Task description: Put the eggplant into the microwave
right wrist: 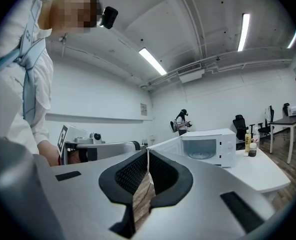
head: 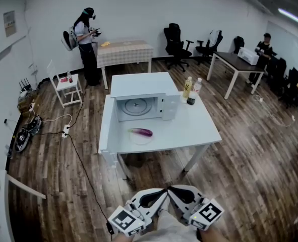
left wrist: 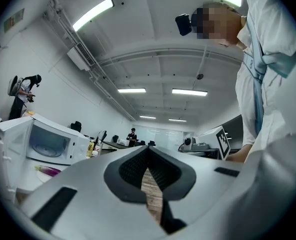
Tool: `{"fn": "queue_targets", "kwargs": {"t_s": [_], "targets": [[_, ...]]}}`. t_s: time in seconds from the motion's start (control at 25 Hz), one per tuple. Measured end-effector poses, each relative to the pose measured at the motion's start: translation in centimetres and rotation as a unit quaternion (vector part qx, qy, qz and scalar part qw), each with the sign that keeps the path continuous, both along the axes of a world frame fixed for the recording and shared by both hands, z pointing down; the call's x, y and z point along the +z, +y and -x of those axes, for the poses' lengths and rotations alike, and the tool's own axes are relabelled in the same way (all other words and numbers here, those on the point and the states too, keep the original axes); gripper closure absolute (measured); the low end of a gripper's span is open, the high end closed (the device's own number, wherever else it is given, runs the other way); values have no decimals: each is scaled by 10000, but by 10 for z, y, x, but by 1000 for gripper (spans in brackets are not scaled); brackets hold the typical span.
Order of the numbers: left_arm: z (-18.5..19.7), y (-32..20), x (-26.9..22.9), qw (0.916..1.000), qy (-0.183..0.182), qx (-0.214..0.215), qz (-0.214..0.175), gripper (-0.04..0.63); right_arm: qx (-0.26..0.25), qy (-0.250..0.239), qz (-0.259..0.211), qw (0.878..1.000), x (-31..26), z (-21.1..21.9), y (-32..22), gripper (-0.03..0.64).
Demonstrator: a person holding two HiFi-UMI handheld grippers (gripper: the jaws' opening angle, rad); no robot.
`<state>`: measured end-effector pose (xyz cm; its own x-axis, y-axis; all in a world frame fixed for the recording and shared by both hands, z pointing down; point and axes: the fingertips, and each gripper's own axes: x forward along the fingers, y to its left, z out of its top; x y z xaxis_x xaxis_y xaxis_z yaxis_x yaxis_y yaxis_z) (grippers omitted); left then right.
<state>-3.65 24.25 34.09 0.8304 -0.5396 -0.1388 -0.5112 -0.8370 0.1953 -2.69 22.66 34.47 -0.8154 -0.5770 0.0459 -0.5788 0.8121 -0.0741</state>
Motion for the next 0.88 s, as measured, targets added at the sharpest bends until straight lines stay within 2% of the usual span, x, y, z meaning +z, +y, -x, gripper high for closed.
{"fn": "queue_targets", "kwargs": {"t_s": [0.16,0.36,0.6,0.88], "targets": [[-7,-42,-13,9999,120,-60,-5,593,-175,11,-88,9998,-5,-4,-41,581],[-12,-95,-14,9999,21,-92,70,593,-174,-242,116,9995,0,-12,-95,581],[-16,-156,-19,9997,-12,-145,189,592,-429,-231,164,9987,-6,-14,-155,581],[-25,-218,-25,9997,15,-216,116,592,-650,-258,196,9974,-9,-21,-217,581]]}}
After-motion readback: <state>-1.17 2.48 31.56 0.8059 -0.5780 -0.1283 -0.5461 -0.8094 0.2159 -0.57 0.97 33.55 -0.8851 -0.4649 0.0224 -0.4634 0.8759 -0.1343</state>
